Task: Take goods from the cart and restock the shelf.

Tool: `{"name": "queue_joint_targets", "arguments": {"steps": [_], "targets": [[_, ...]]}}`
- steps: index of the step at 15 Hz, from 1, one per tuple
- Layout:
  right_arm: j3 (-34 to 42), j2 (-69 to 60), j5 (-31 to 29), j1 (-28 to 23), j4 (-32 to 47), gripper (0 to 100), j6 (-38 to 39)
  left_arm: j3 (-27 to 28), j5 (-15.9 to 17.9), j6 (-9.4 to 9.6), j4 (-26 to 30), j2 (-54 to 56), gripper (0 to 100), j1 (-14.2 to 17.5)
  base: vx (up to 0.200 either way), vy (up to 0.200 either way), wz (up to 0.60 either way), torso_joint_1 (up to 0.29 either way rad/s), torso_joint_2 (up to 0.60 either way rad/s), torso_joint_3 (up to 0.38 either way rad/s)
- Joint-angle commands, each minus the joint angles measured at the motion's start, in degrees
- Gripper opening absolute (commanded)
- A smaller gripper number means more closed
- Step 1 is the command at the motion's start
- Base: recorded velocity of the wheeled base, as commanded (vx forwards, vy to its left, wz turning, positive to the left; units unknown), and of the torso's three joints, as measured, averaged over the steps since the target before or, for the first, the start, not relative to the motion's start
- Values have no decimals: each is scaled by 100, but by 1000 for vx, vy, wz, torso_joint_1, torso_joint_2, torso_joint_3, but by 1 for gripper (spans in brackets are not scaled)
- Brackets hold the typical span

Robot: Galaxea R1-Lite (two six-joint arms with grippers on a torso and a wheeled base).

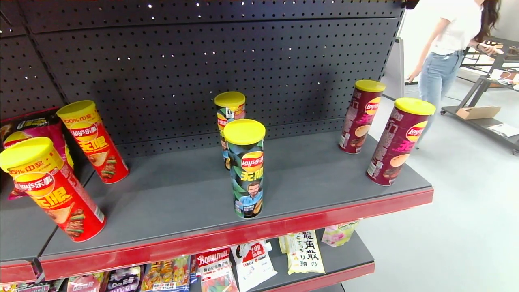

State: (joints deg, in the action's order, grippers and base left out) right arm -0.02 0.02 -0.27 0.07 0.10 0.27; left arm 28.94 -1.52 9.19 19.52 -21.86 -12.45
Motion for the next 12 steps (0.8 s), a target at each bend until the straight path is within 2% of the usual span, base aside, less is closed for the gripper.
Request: {"name": "queue_joint_targets", "arguments": {"steps": [1,2,5,12], "targets": [[-6,-2,18,1,-1,100,-27,-108,-23,21,-9,498,100,41,0,0,0,0,0,0],[-6,6,44,10,-1,100,-62,-108,-32,21,-9,498,100,41,0,0,0,0,0,0],[2,-2,80,1,-1,100,-53,-99,-173,65,-36,507,100,41,-200,0,0,12,7,-1],[2,-2,62,1,-1,100,-44,-117,-278,92,-132,656,100,49,0,0,0,0,0,0]]}}
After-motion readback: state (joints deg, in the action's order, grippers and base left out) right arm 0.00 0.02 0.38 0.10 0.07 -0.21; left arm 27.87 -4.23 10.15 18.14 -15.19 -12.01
